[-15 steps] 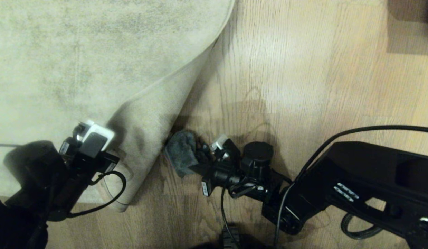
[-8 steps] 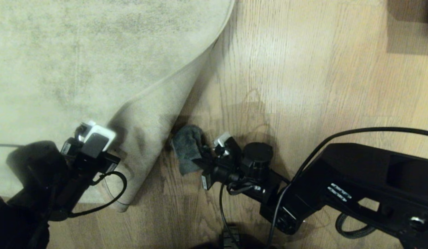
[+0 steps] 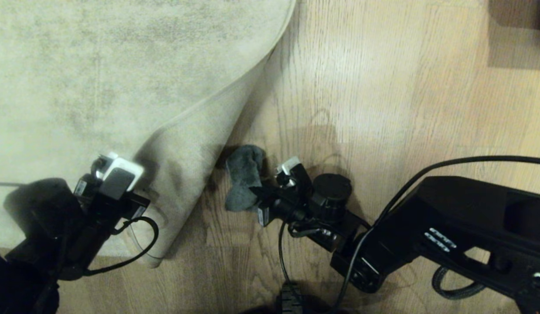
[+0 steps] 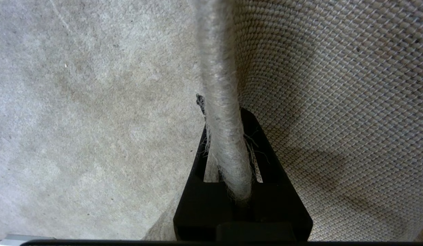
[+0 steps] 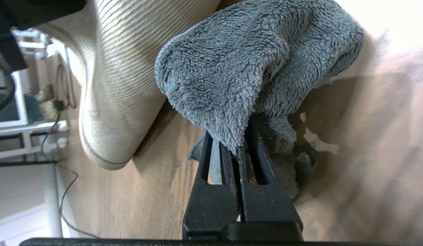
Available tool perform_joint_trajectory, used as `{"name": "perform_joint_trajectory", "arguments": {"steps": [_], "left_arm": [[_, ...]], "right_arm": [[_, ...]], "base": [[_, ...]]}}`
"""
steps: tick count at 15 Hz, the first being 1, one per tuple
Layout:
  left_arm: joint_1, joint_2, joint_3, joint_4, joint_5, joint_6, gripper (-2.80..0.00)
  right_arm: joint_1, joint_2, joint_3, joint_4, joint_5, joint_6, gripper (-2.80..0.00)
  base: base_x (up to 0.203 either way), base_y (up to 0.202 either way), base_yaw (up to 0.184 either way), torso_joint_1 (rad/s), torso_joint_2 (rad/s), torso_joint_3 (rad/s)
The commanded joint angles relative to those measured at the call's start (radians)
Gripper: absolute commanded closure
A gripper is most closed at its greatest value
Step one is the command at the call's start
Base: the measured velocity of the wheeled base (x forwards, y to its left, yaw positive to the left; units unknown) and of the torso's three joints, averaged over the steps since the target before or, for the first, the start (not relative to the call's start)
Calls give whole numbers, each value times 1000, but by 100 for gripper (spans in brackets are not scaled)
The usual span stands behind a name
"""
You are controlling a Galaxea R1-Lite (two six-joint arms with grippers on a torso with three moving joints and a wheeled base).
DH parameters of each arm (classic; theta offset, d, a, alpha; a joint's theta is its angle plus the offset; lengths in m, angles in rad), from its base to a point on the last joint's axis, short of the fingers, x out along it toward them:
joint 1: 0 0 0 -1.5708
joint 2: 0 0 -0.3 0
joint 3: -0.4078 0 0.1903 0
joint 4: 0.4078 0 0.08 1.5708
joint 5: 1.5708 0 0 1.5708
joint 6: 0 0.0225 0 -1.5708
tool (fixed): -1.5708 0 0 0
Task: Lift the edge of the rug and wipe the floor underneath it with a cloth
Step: Wipe the floor under the carpet with a rag
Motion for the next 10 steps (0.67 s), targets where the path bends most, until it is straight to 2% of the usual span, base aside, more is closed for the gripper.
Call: {"name": "perform_joint_trajectory", "arguments": {"steps": [1,6,10], "left_arm": [[1,-7,1,-11,1,3,0],[1,-1,0,-11,1,5,0],[1,0,1,-11,1,5,0]], "right_arm": [[-4,-47,25,-8,-7,0,0],[-38,-143,116,-9,-37,-5,0],[-25,-253,279,-8,-49,-28,0]], "base": [[0,0,0,0,0,0],[0,0,0,0,0,0],[0,0,0,0,0,0]]}}
